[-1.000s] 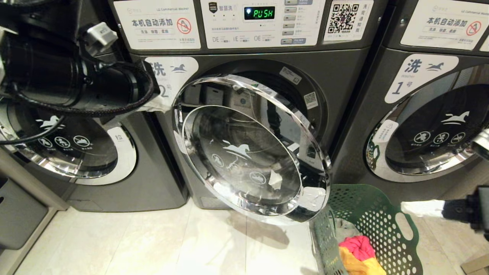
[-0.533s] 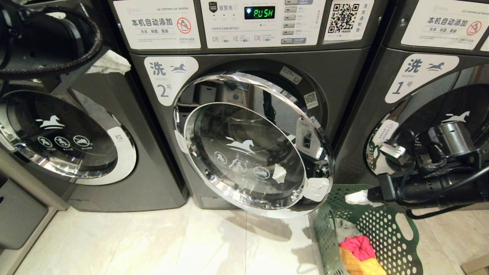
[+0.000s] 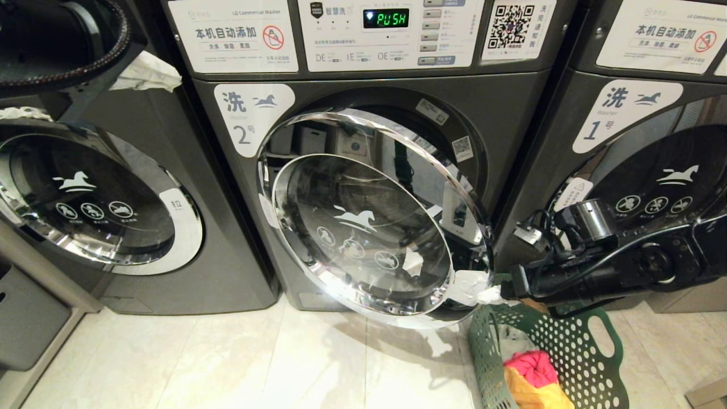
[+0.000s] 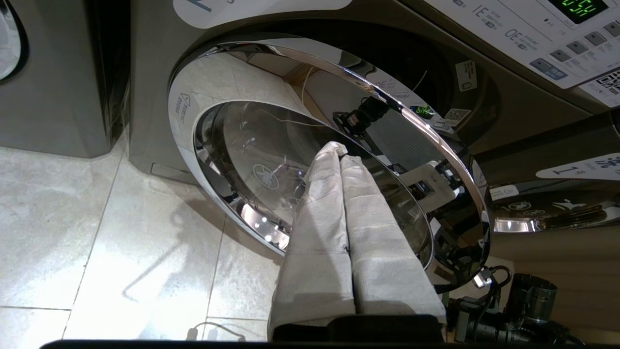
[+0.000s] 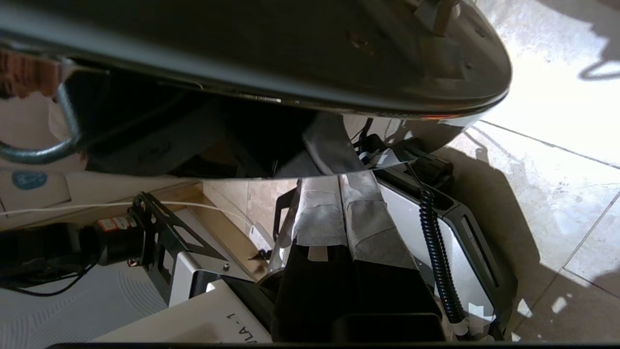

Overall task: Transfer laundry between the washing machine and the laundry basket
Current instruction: Press the washing machine door tightly with the right hand

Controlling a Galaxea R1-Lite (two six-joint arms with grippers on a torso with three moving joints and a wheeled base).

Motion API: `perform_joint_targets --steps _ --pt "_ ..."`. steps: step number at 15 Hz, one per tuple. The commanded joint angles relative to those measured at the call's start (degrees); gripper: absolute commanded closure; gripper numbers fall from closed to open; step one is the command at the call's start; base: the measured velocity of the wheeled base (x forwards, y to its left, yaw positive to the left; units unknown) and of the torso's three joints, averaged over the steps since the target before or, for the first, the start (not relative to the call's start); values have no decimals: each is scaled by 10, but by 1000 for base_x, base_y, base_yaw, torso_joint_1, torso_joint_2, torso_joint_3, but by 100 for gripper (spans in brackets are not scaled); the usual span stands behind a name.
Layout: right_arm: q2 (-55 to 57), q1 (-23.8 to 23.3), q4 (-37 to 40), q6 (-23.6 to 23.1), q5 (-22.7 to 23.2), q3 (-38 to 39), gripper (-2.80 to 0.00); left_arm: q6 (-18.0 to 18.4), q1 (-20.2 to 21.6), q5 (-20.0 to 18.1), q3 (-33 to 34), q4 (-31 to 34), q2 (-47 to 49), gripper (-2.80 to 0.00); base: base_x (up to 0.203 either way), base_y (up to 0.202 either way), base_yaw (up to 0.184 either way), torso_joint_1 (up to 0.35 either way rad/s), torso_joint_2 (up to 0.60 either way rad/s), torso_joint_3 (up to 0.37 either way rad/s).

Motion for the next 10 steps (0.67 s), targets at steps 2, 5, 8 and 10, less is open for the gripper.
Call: perform_joint_targets --steps 2,5,8,10 --pt "16 11 -3 1 3 -7 0 -2 0 1 8 2 3 0 0 0 0 0 0 0" --pt "26 10 -41 1 0 -10 0 -2 0 1 9 2 7 0 0 0 0 0 0 0" --pt "48 10 -136 2 -45 -6 0 -4 0 1 16 2 2 0 0 0 0 0 0 0" --pt "59 10 -168 2 -69 -8 0 -5 0 2 32 2 -6 0 0 0 0 0 0 0"
